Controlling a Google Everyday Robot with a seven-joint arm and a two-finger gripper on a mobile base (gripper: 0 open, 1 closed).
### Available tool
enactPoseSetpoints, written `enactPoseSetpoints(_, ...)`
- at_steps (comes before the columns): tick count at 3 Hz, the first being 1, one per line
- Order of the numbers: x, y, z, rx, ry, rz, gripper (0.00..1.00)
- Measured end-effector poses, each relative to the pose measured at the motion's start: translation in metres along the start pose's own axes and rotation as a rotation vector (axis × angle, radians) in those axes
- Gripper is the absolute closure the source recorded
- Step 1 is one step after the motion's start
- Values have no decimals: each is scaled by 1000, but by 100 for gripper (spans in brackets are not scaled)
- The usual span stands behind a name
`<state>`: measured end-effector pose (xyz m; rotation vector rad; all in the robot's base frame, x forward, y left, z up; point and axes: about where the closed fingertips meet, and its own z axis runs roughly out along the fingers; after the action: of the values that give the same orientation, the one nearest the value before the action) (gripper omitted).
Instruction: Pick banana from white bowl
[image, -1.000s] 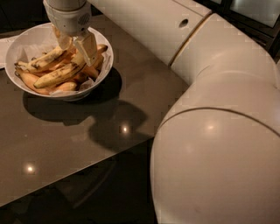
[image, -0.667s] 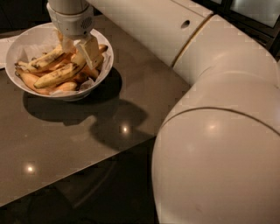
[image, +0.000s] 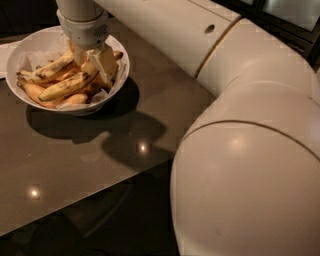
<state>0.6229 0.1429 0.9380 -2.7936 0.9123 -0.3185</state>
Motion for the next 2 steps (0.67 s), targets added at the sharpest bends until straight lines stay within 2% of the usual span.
enactPoseSetpoints(1, 0, 0, 2, -5, -2, 2, 51)
enactPoseSetpoints(2, 0, 1, 7, -13, -10, 7, 46)
